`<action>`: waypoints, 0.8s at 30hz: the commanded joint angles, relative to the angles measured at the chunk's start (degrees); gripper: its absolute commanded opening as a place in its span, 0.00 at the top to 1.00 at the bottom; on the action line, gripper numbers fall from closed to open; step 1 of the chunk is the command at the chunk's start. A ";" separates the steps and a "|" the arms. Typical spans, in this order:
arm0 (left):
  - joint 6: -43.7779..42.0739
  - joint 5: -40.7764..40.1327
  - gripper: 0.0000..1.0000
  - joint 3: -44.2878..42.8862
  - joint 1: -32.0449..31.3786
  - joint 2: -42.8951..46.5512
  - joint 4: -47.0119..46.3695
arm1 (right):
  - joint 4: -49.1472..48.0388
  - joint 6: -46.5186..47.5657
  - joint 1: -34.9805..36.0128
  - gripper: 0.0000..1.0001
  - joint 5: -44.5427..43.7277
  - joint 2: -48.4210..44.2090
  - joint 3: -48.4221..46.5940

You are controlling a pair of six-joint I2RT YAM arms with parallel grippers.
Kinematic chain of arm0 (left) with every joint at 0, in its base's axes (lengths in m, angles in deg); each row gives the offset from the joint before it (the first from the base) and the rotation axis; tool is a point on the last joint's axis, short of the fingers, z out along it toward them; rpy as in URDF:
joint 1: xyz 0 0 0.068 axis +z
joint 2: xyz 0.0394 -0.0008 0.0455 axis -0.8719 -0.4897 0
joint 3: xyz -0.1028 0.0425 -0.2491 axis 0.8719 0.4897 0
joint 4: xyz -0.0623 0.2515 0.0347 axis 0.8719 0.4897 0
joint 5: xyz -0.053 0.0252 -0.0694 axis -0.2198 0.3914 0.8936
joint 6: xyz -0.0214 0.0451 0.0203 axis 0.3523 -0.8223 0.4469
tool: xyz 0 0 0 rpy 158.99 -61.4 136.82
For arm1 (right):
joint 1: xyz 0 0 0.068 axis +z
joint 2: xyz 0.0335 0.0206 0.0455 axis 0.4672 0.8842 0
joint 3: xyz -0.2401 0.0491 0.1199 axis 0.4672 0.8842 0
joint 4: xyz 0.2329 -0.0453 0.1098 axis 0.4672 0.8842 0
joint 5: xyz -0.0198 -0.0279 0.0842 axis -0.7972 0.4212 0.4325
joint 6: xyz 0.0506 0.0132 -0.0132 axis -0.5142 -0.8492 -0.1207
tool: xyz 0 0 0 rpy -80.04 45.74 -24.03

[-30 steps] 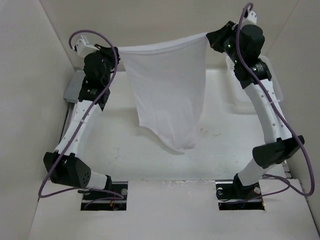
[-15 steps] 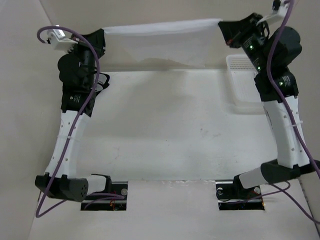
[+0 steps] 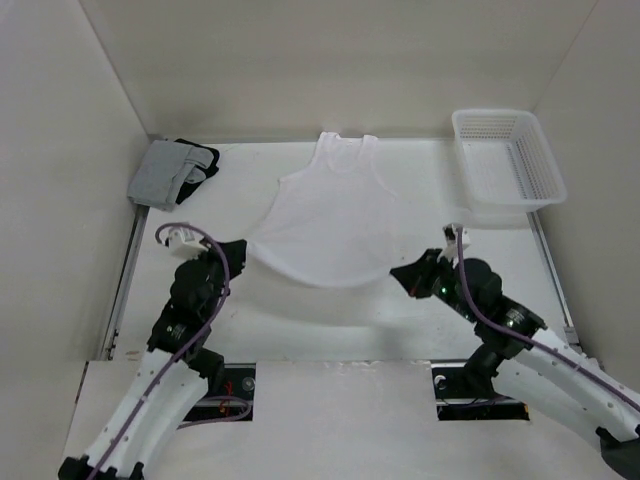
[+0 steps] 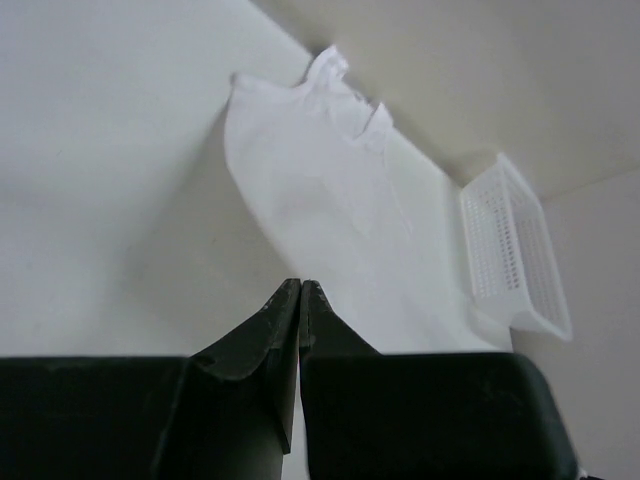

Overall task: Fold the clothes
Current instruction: Flatten the tank top out, then fold the tank top

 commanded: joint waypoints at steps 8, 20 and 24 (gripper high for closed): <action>11.40 -4.47 1.00 4.31 -7.12 23.61 35.35 | 13.58 -32.24 36.15 1.00 -17.83 -16.27 15.63; 4.20 -9.58 1.00 -4.99 -3.27 -12.54 -6.87 | -1.59 -9.09 10.05 1.00 -12.53 4.80 1.06; 3.85 -9.93 1.00 -13.16 0.25 -32.05 -20.86 | -13.81 -3.27 -9.56 1.00 -0.48 18.32 -5.27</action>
